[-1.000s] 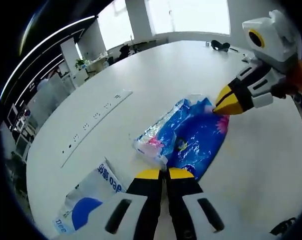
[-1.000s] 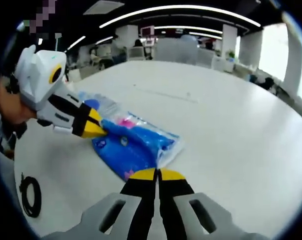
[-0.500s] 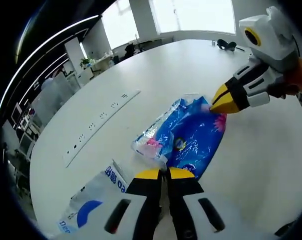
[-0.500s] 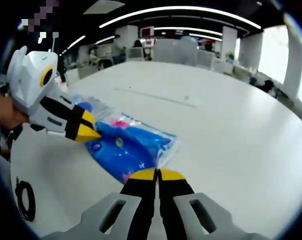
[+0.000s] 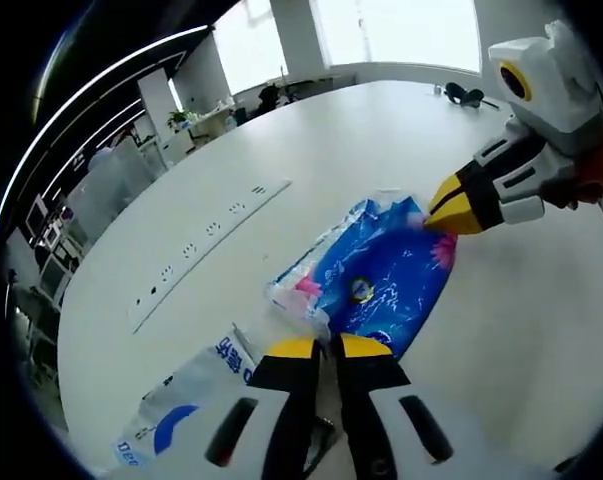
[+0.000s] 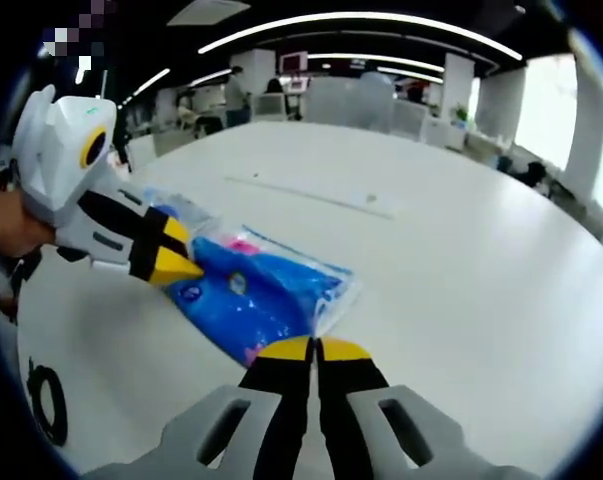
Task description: Arrange the tabletop items into an orderly group along one side of the table until the central work area is clear of visible clutter.
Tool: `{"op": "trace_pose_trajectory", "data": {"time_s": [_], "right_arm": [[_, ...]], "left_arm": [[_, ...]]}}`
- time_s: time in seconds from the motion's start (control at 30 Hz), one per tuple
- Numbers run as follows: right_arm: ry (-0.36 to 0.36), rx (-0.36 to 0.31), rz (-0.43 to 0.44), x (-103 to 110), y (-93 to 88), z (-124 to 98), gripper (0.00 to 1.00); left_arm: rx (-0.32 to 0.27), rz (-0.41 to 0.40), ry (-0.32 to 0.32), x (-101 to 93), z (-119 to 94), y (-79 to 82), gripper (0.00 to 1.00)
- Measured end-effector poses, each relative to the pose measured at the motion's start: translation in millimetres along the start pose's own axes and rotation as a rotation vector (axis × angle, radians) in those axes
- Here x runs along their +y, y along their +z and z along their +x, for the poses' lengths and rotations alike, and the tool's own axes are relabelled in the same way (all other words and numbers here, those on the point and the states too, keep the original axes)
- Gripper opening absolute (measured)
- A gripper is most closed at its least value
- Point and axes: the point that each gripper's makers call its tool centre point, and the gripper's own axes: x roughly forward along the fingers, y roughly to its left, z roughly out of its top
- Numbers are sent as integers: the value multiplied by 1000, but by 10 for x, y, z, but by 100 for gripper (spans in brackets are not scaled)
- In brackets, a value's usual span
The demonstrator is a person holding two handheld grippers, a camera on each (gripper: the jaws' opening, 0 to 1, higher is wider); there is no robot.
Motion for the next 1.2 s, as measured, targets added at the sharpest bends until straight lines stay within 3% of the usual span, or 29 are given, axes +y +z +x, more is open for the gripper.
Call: {"op": "trace_pose_trajectory", "data": {"time_s": [0.3,0.47,0.67,1.2], "right_arm": [[-11,-18,-16,-18,43,-45,6],[-12,-40,-2,-24,91,-88,15],[-29,-45,-10,-49,140,-145,17],[-29,-80,-21,11,353,-305,35]], "left_arm": [[-15,20,-1,-59,-22,59,23],[-28,23,13,-47,-59,124,27],[-37,31,20,-37,-115,169,28],[-61,72,58,72,-390,288,37]]}}
